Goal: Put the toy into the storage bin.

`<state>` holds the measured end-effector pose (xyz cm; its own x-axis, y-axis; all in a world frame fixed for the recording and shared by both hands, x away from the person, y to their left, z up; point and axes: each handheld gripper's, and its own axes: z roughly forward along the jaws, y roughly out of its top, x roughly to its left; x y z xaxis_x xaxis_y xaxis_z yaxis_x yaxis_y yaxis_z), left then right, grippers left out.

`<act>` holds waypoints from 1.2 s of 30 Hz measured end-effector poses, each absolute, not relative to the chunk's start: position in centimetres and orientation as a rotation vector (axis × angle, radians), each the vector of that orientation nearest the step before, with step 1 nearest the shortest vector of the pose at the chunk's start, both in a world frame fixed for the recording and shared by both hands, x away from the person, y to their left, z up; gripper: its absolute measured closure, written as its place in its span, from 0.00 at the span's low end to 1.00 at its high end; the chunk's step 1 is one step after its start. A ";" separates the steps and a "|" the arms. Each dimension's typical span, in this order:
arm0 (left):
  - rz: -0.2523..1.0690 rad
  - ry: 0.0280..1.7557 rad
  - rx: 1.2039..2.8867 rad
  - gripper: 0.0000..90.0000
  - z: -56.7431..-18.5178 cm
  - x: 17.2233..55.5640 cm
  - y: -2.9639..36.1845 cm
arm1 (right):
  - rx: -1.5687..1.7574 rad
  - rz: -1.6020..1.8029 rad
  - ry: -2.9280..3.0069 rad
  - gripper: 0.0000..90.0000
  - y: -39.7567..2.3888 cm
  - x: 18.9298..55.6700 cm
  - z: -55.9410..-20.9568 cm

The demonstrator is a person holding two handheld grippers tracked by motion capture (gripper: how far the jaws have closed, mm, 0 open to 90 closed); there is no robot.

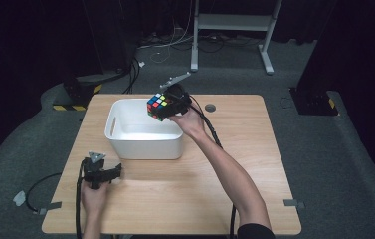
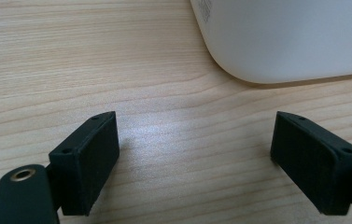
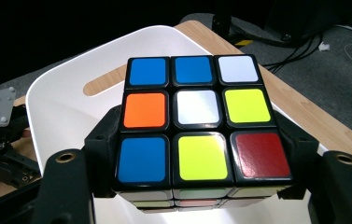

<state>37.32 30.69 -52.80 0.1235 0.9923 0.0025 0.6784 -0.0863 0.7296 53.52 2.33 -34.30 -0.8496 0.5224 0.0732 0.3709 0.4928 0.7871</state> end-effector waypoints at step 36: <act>0.697 1.614 1.826 0.17 -52.8 37.3 30.7 | 0.809 1.222 2.585 0.37 3.0 53.9 -36.2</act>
<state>37.32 30.72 -52.80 0.1239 0.9923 -0.0024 0.6789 -0.0830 0.7296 53.94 2.98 -36.21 -0.8385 0.5397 0.0750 0.4005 0.5172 0.7563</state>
